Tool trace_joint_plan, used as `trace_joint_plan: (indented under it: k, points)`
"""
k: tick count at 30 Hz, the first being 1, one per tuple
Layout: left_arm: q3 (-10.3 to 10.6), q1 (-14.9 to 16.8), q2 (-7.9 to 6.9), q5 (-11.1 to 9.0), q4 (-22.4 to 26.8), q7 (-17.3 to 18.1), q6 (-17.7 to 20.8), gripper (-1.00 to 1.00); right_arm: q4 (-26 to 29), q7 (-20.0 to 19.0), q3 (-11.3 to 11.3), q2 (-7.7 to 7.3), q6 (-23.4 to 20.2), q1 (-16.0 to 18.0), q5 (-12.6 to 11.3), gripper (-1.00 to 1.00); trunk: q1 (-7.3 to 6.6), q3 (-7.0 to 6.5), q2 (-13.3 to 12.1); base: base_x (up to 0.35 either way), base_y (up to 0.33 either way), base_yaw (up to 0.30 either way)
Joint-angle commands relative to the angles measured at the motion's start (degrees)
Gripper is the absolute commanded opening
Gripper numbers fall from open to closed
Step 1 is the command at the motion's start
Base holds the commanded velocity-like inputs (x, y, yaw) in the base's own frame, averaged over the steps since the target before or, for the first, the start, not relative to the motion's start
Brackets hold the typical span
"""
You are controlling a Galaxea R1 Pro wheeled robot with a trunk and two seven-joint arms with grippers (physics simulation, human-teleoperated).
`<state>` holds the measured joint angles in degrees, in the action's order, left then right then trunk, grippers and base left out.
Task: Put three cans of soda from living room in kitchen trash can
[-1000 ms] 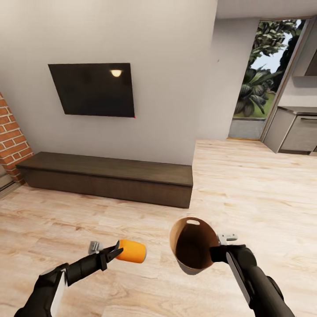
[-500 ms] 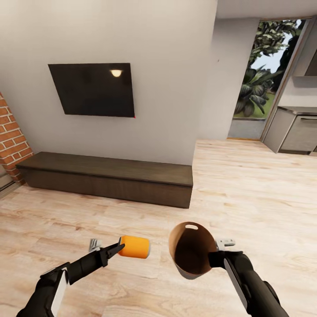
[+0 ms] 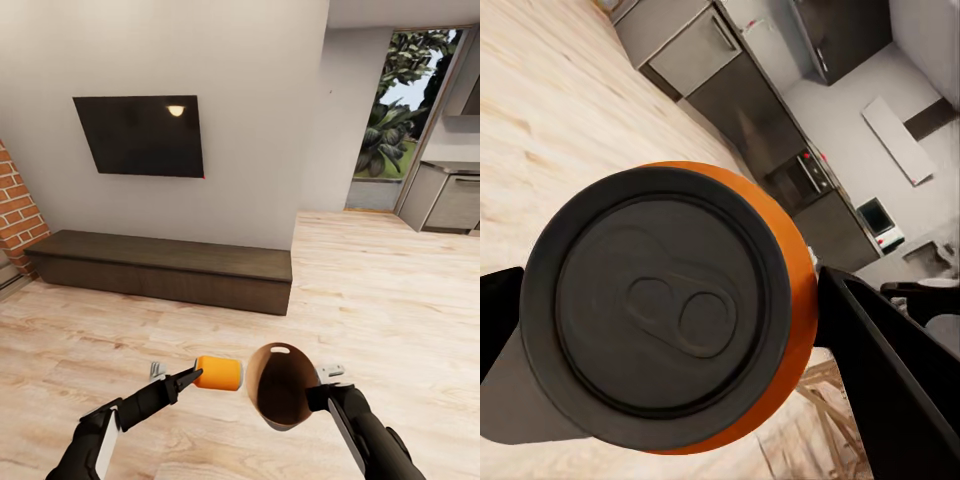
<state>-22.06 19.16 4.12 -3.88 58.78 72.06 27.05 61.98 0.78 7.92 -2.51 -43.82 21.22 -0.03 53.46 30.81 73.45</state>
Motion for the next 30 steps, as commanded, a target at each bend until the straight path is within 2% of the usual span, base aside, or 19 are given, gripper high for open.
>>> trace_joint_plan:
  k: [1, 3, 11, 22, 30]
  points:
    - [0.03, 0.00, 0.20, 0.04, -0.02, 0.00, -0.07, -1.00, 0.01, 0.11, 0.10, 0.12, 0.05, 0.03, -0.26, -1.00, 0.00, -0.01, 0.00, 0.000, 0.000, 0.000]
    - [0.38, 0.00, 0.58, 0.06, -0.04, 0.01, -0.07, -1.00, -0.03, 0.27, 0.22, 0.35, 0.08, 0.04, -0.25, -1.00, 0.00, -0.01, 0.00, 0.000, 0.000, 0.000]
    - [4.96, 0.00, 1.58, 0.09, -0.16, -0.05, -0.07, -1.00, -0.10, 0.51, 0.48, 0.87, 0.21, 0.02, -0.24, -1.00, 0.00, -0.01, 0.00, 0.000, 0.000, 0.000]
    - [6.24, 0.00, 3.07, 0.10, -0.41, -0.33, -0.18, -1.00, -1.24, 0.55, 0.52, 1.53, 0.22, 0.05, -0.24, -1.00, 0.00, -0.01, 0.00, 0.000, 0.000, 0.000]
    - [6.62, 0.00, 3.31, 0.17, -0.42, -0.57, -0.17, -1.00, -1.47, 0.58, 0.52, 1.62, 0.23, 0.05, -0.25, -1.00, 0.00, -0.01, 0.00, 0.000, 0.000, 0.000]
